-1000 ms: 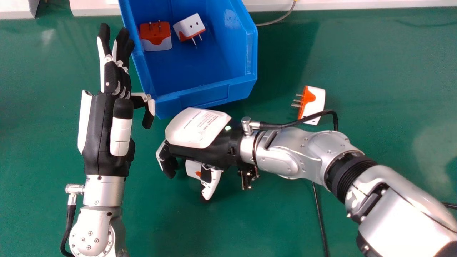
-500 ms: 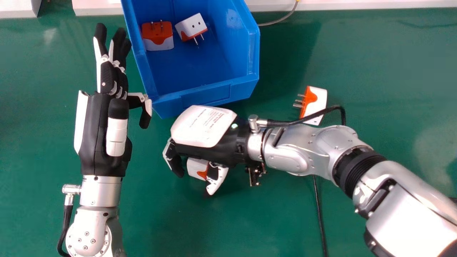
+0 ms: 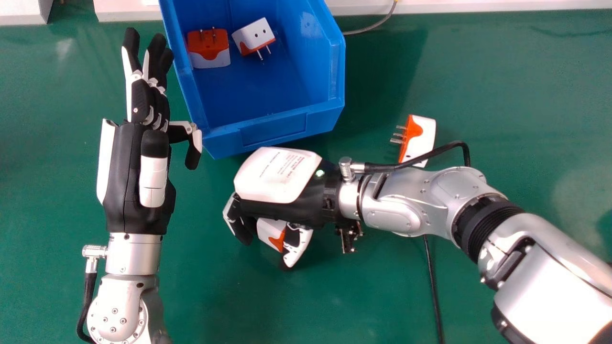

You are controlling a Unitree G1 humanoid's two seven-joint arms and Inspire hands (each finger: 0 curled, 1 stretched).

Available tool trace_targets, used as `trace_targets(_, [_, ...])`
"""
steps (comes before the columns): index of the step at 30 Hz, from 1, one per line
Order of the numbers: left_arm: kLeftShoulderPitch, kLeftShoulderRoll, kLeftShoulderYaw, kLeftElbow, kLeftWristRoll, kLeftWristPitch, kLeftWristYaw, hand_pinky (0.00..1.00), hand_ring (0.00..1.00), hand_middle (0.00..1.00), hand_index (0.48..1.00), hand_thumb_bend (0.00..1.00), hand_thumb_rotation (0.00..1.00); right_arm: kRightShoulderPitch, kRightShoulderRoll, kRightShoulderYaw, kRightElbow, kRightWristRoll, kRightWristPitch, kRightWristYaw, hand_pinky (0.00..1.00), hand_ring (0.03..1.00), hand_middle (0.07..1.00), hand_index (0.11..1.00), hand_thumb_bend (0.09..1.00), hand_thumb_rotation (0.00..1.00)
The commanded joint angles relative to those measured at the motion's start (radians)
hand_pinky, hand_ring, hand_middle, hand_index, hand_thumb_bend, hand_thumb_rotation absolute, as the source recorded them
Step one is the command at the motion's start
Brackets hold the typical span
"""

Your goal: Pick all objects and put in blue box

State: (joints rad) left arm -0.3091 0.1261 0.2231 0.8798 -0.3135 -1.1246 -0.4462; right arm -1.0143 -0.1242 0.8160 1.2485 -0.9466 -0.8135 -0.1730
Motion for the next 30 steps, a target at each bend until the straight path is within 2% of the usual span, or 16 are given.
trace_targets(1, [-0.013, -0.002, 0.003, -0.007, 0.002, -0.014, -0.003, 0.00, 1.00, 1.00, 0.922, 1.00, 0.96, -0.049, -0.007, -0.024, -0.005, 0.030, -0.021, 0.013, 0.44, 0.456, 0.501, 0.500, 0.518, 0.01])
trace_targets(18, [-0.016, 0.002, 0.002, -0.004, 0.016, -0.018, 0.009, 0.00, 1.00, 1.00, 0.922, 1.00, 0.96, -0.050, -0.036, -0.050, -0.020, 0.022, -0.049, -0.039, 0.42, 0.438, 0.492, 0.502, 0.517, 0.00])
trace_targets(23, [-0.011, 0.003, 0.000, -0.008, 0.011, -0.018, 0.005, 0.00, 1.00, 1.00, 0.923, 1.00, 0.96, -0.054, -0.041, -0.050, -0.018, 0.024, -0.062, -0.024, 0.41, 0.428, 0.494, 0.505, 0.516, 0.00])
trace_targets(30, [-0.007, 0.004, 0.000, -0.008, 0.012, -0.020, 0.004, 0.00, 1.00, 1.00, 0.923, 1.00, 0.96, -0.062, -0.054, -0.065, -0.020, 0.042, -0.086, 0.022, 0.41, 0.426, 0.496, 0.503, 0.516, 0.00])
